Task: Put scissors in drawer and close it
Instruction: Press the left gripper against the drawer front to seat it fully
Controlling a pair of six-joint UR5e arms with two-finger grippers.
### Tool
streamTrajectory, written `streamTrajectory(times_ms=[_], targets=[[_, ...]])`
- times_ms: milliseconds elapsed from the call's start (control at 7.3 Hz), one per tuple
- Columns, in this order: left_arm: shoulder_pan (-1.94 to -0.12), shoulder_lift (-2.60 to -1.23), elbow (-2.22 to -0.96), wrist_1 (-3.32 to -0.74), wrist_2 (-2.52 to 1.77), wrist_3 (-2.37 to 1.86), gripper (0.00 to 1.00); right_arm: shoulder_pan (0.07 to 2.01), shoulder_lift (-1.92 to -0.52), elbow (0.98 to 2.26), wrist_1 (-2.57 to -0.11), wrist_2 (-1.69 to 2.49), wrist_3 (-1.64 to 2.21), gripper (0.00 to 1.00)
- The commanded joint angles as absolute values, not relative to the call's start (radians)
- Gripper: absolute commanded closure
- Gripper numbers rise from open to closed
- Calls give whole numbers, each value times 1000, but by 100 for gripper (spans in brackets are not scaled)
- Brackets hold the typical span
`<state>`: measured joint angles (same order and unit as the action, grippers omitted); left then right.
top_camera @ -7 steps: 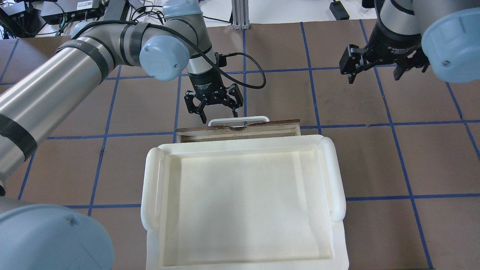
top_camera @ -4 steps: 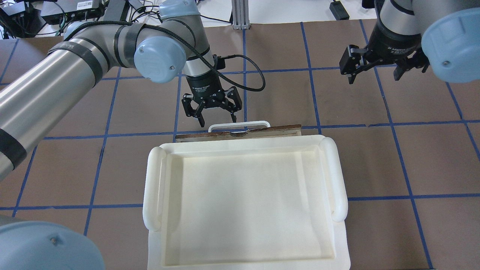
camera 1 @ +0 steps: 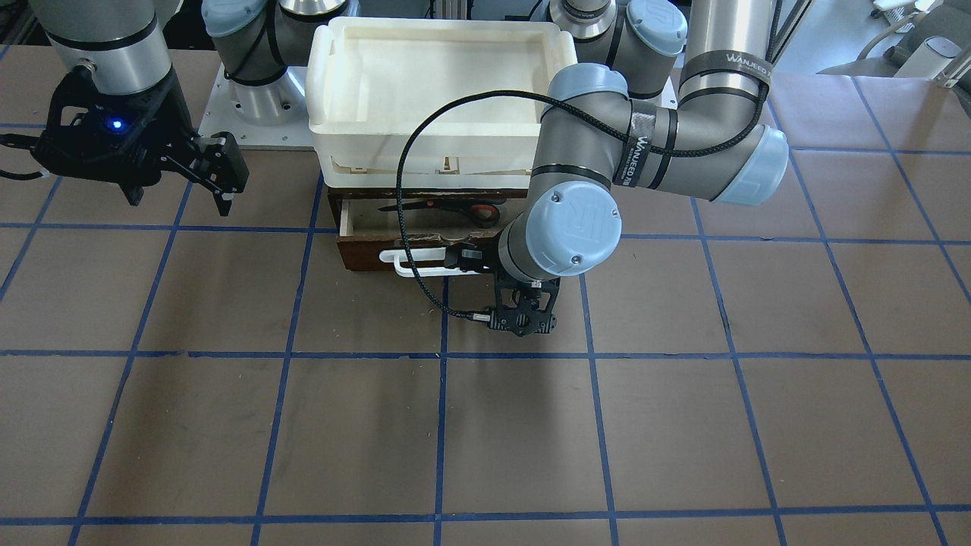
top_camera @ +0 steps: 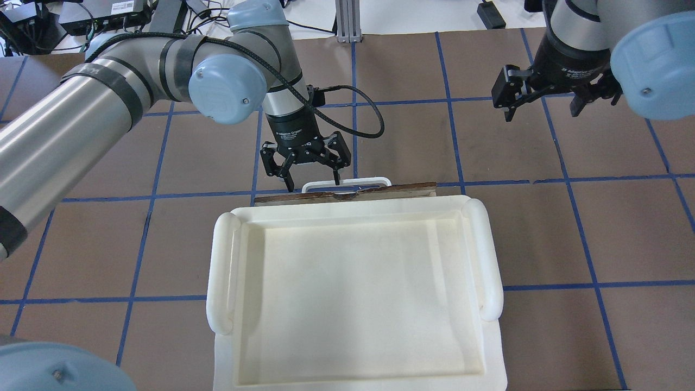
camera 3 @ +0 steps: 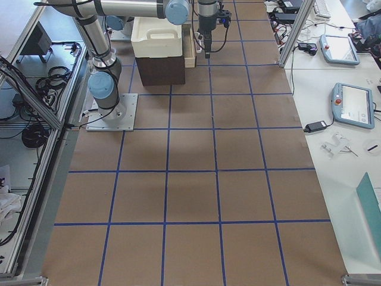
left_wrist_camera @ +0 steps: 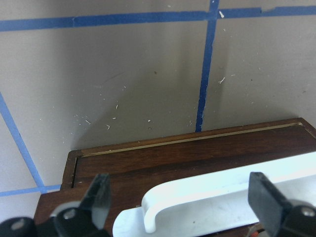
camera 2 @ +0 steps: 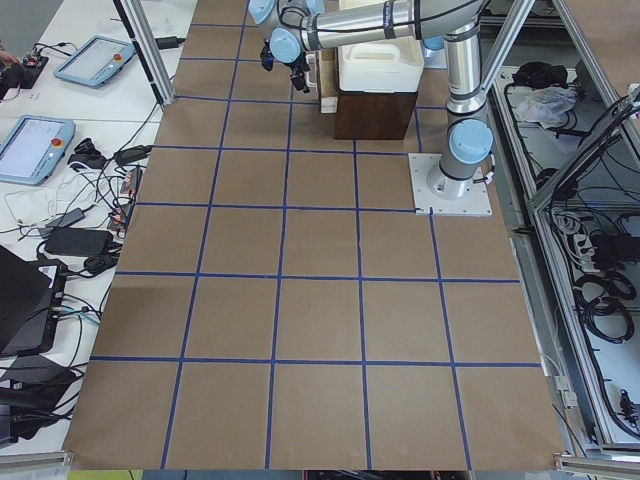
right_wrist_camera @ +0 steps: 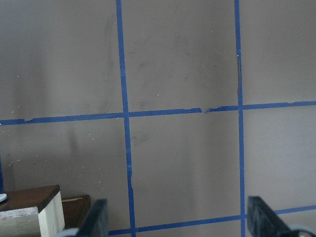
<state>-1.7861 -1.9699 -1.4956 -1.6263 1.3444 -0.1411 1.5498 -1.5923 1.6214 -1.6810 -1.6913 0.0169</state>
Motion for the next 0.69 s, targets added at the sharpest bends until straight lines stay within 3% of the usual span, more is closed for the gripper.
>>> streamTrajectory(times_ms=[0,548], targets=[[-1786,-1953,-1497,-1678,1348,-141,0,1549,-1592,1621,-1681,-1692,17,0],[-1786,-1921,-1499,-1718,1348,-141,0,1549,-1592,1621,-1680,-1692,17,0]])
